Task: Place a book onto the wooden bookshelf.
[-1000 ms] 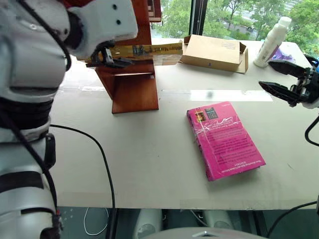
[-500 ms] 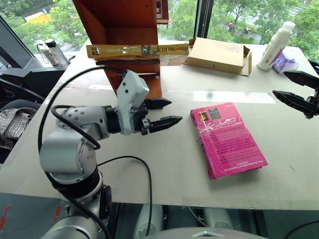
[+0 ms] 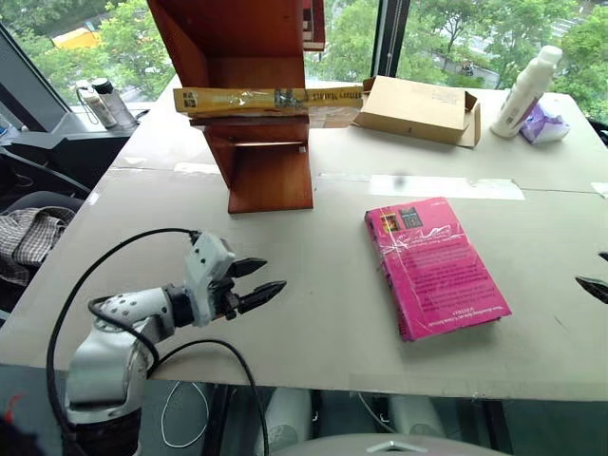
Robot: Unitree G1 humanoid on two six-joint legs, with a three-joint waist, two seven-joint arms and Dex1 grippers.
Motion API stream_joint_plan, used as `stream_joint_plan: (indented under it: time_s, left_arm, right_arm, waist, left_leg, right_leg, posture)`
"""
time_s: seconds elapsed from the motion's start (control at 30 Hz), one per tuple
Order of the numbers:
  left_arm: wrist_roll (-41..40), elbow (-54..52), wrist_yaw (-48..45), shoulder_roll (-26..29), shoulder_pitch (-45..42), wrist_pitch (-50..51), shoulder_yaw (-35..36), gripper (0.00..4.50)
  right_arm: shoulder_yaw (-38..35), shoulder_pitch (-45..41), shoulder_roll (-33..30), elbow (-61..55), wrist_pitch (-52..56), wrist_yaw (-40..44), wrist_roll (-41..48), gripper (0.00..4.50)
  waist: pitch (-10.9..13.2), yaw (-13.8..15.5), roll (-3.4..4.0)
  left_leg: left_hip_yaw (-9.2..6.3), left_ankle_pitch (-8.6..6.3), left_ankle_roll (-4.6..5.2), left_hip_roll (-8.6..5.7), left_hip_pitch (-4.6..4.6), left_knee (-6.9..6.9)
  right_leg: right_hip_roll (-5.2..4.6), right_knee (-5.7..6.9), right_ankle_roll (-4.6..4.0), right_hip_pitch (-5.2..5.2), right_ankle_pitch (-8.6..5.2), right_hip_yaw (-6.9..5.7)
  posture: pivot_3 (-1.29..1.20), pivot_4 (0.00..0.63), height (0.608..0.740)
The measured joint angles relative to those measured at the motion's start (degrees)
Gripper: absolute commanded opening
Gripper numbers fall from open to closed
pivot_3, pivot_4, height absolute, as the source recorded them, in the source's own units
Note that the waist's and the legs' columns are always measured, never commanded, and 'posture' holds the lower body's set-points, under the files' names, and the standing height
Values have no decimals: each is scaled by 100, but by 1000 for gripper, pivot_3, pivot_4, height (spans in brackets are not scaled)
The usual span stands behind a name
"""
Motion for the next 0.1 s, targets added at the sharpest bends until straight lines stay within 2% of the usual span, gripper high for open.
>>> stream_joint_plan:
  time_s: [0.1]
  left_arm:
    - [-128, 125, 80, 111, 104, -157, 48, 3383]
  right_arm:
    - [-15, 95, 8, 160, -149, 23, -108, 3260]
  waist:
    - [-2, -10, 3]
  left_leg:
    - [-1, -1, -1, 0, 0, 0]
  right_leg:
    - [-20, -1, -2, -1, 1, -4]
  posture:
    - [0, 150, 740]
